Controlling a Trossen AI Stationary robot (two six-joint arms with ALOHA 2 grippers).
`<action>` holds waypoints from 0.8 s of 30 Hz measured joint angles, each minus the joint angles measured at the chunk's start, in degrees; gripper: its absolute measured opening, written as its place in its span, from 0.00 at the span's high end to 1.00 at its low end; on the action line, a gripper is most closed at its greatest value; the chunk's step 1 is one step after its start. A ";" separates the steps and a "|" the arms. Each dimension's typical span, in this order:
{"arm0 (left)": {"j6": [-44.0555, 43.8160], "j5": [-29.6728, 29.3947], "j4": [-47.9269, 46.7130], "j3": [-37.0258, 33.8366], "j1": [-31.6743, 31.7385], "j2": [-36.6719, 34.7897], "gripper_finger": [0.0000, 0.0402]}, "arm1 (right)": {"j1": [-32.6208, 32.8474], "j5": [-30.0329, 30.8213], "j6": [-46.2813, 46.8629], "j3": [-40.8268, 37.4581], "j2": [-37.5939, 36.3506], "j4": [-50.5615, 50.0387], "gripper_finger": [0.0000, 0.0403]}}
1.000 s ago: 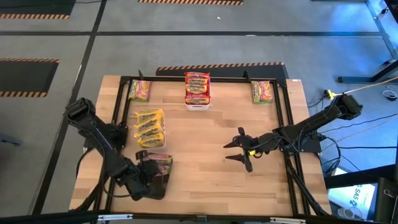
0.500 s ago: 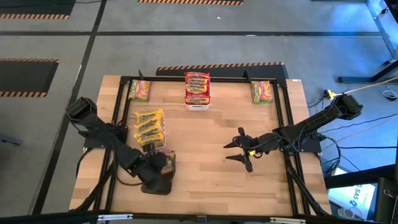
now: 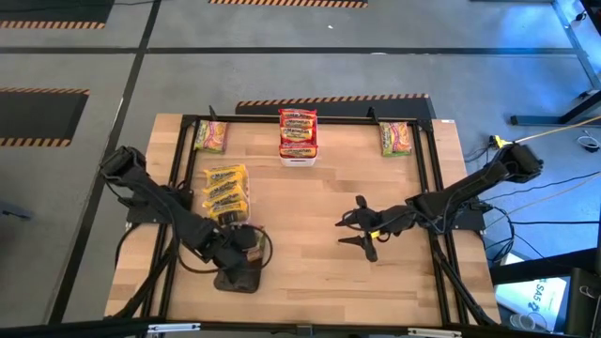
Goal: Sort Maruchan noodles
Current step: Put the green noodle pack into the black bin
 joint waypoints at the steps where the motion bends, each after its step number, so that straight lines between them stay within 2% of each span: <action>1: -0.07 -1.03 -0.76 1.42 0.00 0.00 0.58 | 0.00 0.22 0.04 0.00 -0.24 -0.24 0.51; 5: -3.21 -11.28 3.00 5.23 -0.62 0.00 0.58 | 0.00 4.71 0.11 0.02 -2.59 -1.92 0.51; 7: -2.59 -17.33 10.14 5.36 -0.79 0.11 0.58 | 0.00 8.74 0.31 0.02 -4.45 -4.46 0.51; 12: 7.03 -29.22 27.97 5.43 -0.15 3.35 0.58 | -3.39 21.19 5.44 0.04 -10.59 -16.25 0.51; 15: 15.07 -30.04 37.53 5.43 1.47 6.88 0.58 | -10.05 23.45 9.21 0.07 -13.63 -27.17 0.51; 19: 22.75 -27.87 47.45 5.42 3.98 11.69 0.58 | -22.50 21.19 11.84 0.04 -14.35 -37.69 0.51; 24: 25.31 -22.80 50.89 5.41 6.27 15.21 0.58 | -40.09 14.99 7.25 0.07 -13.16 -39.88 0.51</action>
